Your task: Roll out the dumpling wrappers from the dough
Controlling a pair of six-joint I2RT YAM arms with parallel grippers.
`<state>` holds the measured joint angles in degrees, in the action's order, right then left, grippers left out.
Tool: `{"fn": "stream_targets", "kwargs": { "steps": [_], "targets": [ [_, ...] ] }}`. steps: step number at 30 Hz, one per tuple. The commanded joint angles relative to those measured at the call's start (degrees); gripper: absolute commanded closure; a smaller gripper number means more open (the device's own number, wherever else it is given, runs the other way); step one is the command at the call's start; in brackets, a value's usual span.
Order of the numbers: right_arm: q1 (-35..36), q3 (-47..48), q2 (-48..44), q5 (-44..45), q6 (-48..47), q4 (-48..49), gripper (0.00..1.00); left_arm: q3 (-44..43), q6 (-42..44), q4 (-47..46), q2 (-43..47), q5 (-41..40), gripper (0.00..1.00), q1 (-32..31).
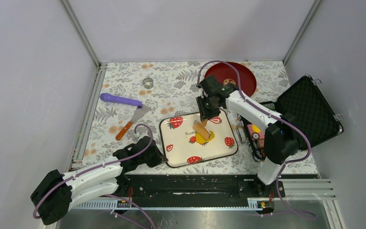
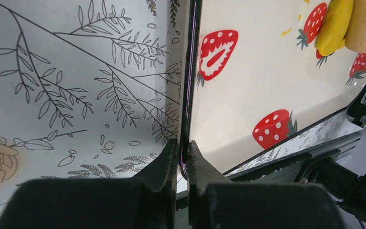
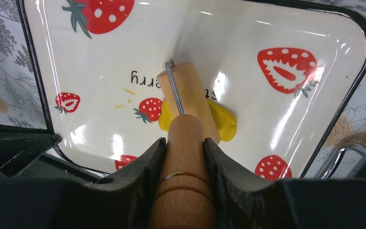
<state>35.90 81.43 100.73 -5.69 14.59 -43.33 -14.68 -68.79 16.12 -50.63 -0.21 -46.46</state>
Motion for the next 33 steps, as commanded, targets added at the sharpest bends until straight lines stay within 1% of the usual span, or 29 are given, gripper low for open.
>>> {"fn": "stream_targets", "kwargs": {
  "steps": [1,9,15,18,21,26,29,33],
  "targets": [
    [5.0,-7.1,7.8,-15.1,4.2,-2.5,1.0,0.3,0.1,3.3,-1.1,-2.2,1.0,0.2],
    [5.1,-8.3,4.6,-13.7,4.6,-2.9,1.0,0.3,0.1,3.3,-0.9,-2.3,1.0,0.2],
    [5.0,-3.7,2.6,-5.3,3.2,-3.9,1.0,0.4,0.0,3.3,-0.6,-2.2,1.0,0.2],
    [5.0,-0.6,0.3,0.1,2.1,-4.1,1.0,0.4,0.0,3.2,-0.7,-2.3,1.0,0.1],
    [5.0,0.6,-3.4,3.2,1.4,-2.7,1.0,0.3,0.0,3.2,-0.8,-2.2,1.0,0.2],
    [5.0,-1.9,-10.2,7.8,1.5,1.9,1.0,0.4,0.0,3.2,-0.9,-2.3,1.0,0.1],
    [5.0,-5.2,-13.9,8.1,1.6,5.4,1.0,0.3,0.1,3.2,-0.9,-2.2,1.0,0.1],
    [5.0,-7.5,-15.3,7.8,1.8,6.8,1.0,0.2,0.1,3.2,-1.1,-2.3,1.0,0.1]
  ]
}}
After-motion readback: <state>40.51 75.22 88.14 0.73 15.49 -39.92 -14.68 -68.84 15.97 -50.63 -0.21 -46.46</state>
